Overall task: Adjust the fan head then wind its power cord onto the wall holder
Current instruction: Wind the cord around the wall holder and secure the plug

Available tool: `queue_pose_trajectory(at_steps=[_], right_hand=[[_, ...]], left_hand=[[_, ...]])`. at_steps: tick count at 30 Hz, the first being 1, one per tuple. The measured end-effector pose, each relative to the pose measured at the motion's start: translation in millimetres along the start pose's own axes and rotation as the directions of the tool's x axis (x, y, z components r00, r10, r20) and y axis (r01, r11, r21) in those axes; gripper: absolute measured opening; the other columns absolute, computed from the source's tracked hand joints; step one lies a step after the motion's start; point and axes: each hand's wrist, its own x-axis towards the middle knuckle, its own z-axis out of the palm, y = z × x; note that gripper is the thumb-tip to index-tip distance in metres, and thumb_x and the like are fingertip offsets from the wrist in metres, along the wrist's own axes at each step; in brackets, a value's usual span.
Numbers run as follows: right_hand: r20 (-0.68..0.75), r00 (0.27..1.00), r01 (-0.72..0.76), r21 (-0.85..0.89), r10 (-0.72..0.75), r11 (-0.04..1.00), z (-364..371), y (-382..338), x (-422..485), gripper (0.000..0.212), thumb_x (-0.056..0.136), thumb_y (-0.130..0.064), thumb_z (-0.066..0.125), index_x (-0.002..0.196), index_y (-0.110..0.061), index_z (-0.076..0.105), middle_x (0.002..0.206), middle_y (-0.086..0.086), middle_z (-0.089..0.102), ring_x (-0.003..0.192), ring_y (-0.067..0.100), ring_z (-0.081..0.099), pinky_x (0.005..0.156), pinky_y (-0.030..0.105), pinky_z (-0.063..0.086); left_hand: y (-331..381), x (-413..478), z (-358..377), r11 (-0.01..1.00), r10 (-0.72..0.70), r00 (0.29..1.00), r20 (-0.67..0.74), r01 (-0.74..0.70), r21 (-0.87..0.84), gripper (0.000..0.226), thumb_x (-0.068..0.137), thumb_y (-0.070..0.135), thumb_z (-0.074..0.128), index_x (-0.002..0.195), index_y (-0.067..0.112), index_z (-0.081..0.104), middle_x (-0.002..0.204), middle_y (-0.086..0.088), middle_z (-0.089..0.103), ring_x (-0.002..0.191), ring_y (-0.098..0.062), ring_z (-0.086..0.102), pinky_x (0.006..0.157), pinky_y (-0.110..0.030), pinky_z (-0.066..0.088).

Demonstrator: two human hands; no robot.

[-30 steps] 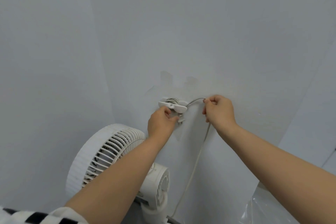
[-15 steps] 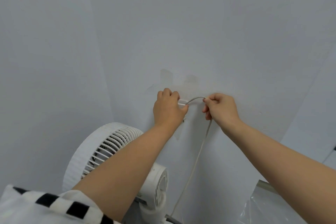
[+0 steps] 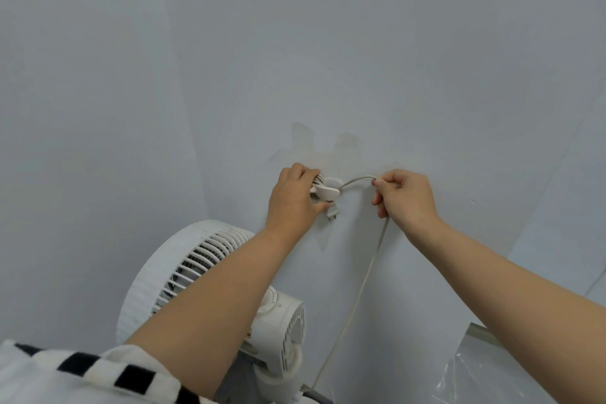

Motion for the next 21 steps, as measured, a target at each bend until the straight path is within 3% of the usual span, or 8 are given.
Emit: queue_pose_trajectory(at_steps=[5,7,9,11,13,16,19,21], right_hand=[[0.004,1.0,-0.002,0.023,0.002,1.0,1.8,-3.1,-1.7,0.022,0.092,-0.006,0.051,0.072,-0.003,0.059,0.053,0.005,0.057,0.029,0.005,0.044,0.035,0.013,0.036],[0.013,1.0,0.015,0.036,-0.015,0.999,3.5,-6.9,-3.3,0.022,0.092,-0.005,0.052,0.071,-0.002,0.059,0.052,0.005,0.057,0.029,0.006,0.044,0.036,0.013,0.036],[0.032,0.999,0.0,0.078,-0.002,0.997,5.0,-10.7,-4.6,0.023,0.091,-0.004,0.052,0.07,-0.002,0.058,0.053,0.005,0.057,0.029,0.007,0.044,0.036,0.014,0.037],[0.05,0.998,-0.052,0.156,0.045,0.986,5.2,-13.5,-5.2,0.024,0.091,-0.004,0.053,0.067,-0.004,0.057,0.052,0.005,0.057,0.03,0.009,0.044,0.038,0.016,0.039],[0.075,0.993,-0.11,0.236,0.095,0.966,3.3,-16.1,-5.9,0.025,0.09,-0.003,0.055,0.065,-0.005,0.057,0.051,0.003,0.057,0.032,0.011,0.044,0.04,0.02,0.041],[0.131,0.984,-0.155,0.287,0.122,0.945,1.6,-20.8,-8.6,0.021,0.09,-0.003,0.055,0.069,-0.004,0.059,0.051,0.004,0.057,0.034,0.013,0.043,0.041,0.023,0.043],[0.173,0.978,-0.163,0.305,0.114,0.938,0.6,-23.6,-10.0,0.018,0.09,-0.002,0.055,0.073,-0.002,0.06,0.052,0.005,0.057,0.038,0.014,0.044,0.041,0.023,0.044],[0.219,0.969,-0.185,0.316,0.118,0.93,-0.4,-24.7,-8.9,0.016,0.09,0.0,0.053,0.077,-0.002,0.061,0.055,0.007,0.058,0.043,0.016,0.046,0.044,0.023,0.045]], left_hand=[[-7.6,3.8,-6.0,0.988,0.138,0.99,0.025,-0.139,0.059,0.052,0.072,0.025,0.076,0.119,0.01,0.061,0.113,-0.005,0.057,0.106,-0.025,0.049,0.084,-0.032,0.047],[-6.7,4.5,-8.2,0.974,0.184,0.982,0.032,-0.187,0.131,0.05,0.071,0.032,0.076,0.114,0.011,0.063,0.109,-0.003,0.058,0.102,-0.023,0.052,0.072,-0.034,0.05],[-3.7,6.3,-8.5,0.943,0.233,0.972,0.013,-0.229,0.242,0.043,0.065,0.04,0.077,0.097,0.012,0.068,0.094,-0.002,0.062,0.086,-0.022,0.058,0.052,-0.028,0.043],[4.9,8.0,-8.7,0.916,0.225,0.974,0.014,-0.217,0.337,0.037,0.058,0.045,0.078,0.072,0.012,0.067,0.073,0.0,0.059,0.064,-0.02,0.057,0.041,-0.022,0.031],[12.1,11.4,-8.3,0.892,0.212,0.977,-0.014,-0.188,0.411,0.042,0.05,0.049,0.081,0.055,0.012,0.061,0.059,0.0,0.052,0.051,-0.019,0.051,0.039,-0.018,0.025],[19.0,16.6,-7.1,0.871,0.21,0.977,-0.038,-0.169,0.462,0.056,0.039,0.057,0.084,0.044,0.011,0.054,0.05,-0.001,0.047,0.04,-0.018,0.047,0.041,-0.016,0.02],[29.1,20.3,-10.7,0.849,0.229,0.97,-0.076,-0.161,0.503,0.058,0.045,0.06,0.082,0.045,0.009,0.053,0.05,-0.002,0.047,0.039,-0.019,0.048,0.042,-0.019,0.021],[31.5,23.0,-12.9,0.858,0.168,0.986,0.022,-0.157,0.489,0.053,0.072,0.059,0.067,0.066,0.006,0.061,0.068,-0.005,0.052,0.06,-0.024,0.058,0.05,-0.027,0.029]])
